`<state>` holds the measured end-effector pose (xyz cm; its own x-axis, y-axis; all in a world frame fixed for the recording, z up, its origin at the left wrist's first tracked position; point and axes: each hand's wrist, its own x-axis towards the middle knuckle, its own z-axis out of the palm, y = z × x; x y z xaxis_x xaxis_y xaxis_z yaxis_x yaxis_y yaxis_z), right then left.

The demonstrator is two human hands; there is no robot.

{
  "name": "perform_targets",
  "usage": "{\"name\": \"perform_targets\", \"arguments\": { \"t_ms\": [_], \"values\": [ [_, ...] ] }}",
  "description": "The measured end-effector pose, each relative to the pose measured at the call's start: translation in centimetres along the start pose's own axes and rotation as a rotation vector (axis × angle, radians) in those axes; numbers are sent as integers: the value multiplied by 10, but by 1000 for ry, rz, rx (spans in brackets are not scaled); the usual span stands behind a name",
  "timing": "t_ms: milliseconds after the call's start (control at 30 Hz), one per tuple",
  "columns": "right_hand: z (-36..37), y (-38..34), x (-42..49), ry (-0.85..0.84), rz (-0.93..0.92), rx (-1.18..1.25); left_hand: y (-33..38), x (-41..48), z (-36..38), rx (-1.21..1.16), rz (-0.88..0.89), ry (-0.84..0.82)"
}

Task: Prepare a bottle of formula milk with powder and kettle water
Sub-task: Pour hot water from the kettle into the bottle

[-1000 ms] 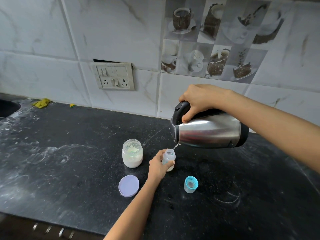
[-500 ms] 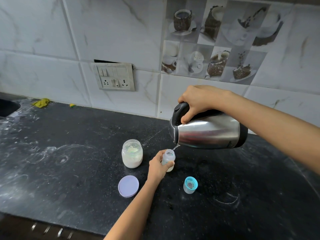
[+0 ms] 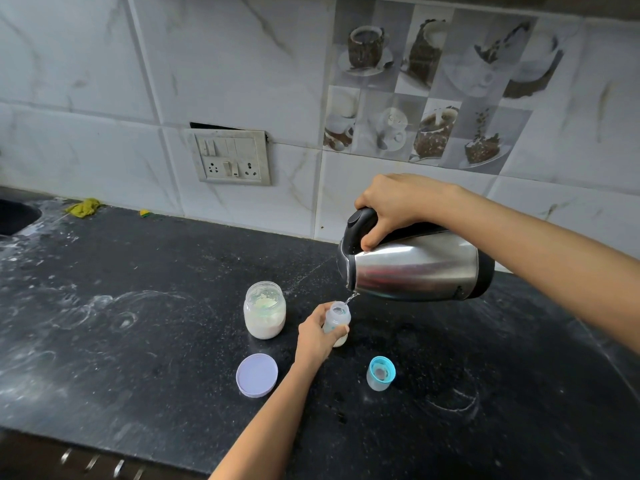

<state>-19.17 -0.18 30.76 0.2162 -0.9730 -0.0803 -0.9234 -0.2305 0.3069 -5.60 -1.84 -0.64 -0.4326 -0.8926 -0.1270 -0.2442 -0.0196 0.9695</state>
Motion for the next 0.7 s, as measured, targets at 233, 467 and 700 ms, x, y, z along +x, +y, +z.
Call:
{"name": "perform_targets", "arguments": {
  "t_ms": [233, 467, 700],
  "values": [
    [-1, -3, 0, -5, 1, -4, 1, 0, 0, 10, 3, 2],
    [-2, -4, 0, -7, 2, -19, 3, -2, -1, 15, 12, 9],
    [-1, -3, 1, -8, -4, -21, 4, -3, -1, 27, 10, 5]
  ]
}}
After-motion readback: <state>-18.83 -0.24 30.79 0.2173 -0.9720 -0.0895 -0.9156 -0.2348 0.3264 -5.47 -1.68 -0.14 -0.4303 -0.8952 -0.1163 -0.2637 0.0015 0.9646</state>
